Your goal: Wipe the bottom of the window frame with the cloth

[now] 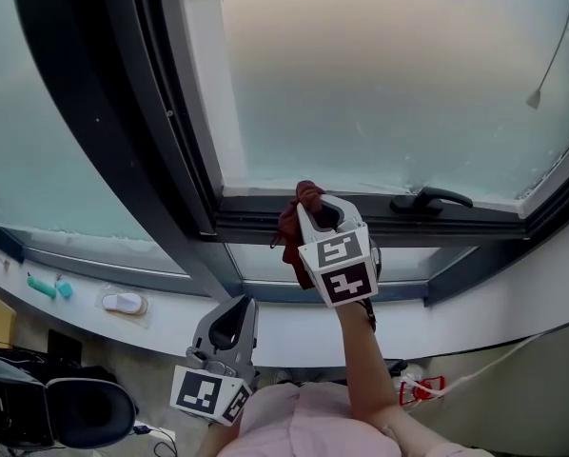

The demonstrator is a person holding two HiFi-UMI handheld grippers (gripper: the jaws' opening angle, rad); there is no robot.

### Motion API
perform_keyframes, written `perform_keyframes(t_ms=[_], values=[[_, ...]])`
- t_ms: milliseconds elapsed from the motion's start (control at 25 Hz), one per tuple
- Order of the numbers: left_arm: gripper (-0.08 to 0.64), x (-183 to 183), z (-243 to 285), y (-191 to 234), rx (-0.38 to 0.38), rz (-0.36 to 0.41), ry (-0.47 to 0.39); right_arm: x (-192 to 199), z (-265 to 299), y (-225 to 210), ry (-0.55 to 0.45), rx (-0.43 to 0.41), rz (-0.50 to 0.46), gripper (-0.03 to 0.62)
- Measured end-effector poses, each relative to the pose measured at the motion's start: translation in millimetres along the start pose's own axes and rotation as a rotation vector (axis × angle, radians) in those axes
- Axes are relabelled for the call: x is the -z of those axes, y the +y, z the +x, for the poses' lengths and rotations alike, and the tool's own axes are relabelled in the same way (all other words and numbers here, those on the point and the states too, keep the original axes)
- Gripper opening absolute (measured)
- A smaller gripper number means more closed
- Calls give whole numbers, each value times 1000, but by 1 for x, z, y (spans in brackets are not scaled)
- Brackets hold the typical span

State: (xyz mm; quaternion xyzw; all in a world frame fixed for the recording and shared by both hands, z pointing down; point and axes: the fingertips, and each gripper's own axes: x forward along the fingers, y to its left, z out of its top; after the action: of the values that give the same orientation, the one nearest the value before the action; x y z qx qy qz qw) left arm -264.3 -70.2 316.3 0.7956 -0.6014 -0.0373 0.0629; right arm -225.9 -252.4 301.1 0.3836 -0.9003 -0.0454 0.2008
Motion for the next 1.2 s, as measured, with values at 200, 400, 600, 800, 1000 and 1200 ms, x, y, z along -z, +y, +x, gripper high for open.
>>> perform_keyframes(t_ms=[200, 400, 600, 800, 1000, 1200], values=[[0, 2, 2, -5, 3, -3, 4, 6, -7, -14, 5, 15, 19, 63], [0, 4, 6, -10, 12, -14, 7, 12, -13, -26, 8, 33, 28, 63], [0, 5, 12, -19, 29, -13, 10, 19, -22, -43, 14, 53, 46, 63], [0, 5, 20, -29, 48, -23, 7, 25, -29, -58, 16, 65, 68, 63], [0, 6, 26, -37, 62, -23, 9, 31, -34, -67, 22, 70, 75, 63], [0, 8, 31, -43, 68, -24, 12, 37, -41, -80, 18, 83, 94, 63]])
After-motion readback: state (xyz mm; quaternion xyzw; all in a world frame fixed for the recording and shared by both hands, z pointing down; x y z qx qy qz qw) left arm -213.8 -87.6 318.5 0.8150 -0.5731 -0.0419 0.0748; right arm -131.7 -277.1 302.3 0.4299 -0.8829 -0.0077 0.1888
